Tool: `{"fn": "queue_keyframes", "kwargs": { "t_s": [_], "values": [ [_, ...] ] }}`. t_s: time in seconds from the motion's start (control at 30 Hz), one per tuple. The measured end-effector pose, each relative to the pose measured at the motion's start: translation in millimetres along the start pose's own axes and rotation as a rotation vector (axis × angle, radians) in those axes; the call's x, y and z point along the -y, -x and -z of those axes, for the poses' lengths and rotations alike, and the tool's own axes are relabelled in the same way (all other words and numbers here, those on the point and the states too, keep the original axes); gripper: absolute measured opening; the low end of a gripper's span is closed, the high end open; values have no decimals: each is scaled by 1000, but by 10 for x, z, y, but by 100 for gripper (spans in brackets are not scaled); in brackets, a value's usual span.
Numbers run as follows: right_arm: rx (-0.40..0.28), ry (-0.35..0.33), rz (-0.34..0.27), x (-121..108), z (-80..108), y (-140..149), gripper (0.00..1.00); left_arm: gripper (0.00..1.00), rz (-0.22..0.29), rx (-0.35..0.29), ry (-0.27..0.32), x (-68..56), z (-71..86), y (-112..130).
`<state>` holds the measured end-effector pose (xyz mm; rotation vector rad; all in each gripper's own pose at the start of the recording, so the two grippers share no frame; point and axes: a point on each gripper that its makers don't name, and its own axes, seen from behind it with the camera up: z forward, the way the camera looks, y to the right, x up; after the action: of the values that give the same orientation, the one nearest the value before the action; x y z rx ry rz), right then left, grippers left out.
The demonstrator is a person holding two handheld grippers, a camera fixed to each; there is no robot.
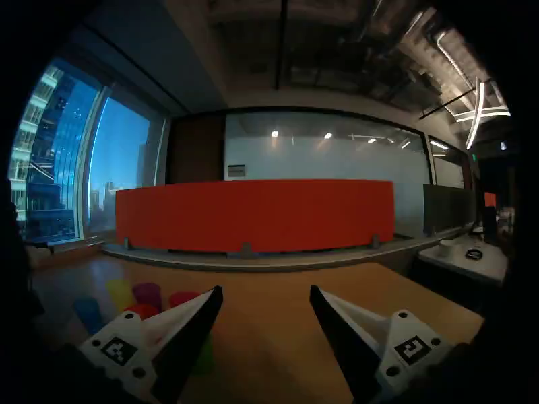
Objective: Pour water
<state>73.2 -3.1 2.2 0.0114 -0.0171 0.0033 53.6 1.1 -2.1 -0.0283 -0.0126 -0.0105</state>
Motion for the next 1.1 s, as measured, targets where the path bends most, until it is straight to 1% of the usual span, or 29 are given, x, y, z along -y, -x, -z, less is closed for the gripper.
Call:
{"fn": "queue_keyframes", "kwargs": {
  "t_s": [0.1,0.2,0.4,0.57,0.7,0.8,0.9,1.1],
  "values": [
    [25,-8,7,7,-16,-91,100,100,-7,-9,18,-46,-4,-207],
    [39,-17,17,11,-37,-219,100,100,3,-5,32,-79,-22,-393],
    [48,-49,31,46,-69,-521,100,100,18,7,72,-162,-67,-751],
    [45,-86,29,120,-86,-781,100,100,20,-3,106,-236,-94,-1109],
    [49,-115,25,179,-96,-954,100,100,20,-8,138,-297,-113,-1333],
    [47,-134,17,217,-105,-1080,100,100,8,-10,153,-337,-128,-1442],
    [45,-150,11,234,-120,-1145,100,100,-9,-10,170,-384,-139,-1509],
    [57,-183,14,264,-118,-1159,100,100,-27,10,224,-508,-147,-1504]
  ]
}}
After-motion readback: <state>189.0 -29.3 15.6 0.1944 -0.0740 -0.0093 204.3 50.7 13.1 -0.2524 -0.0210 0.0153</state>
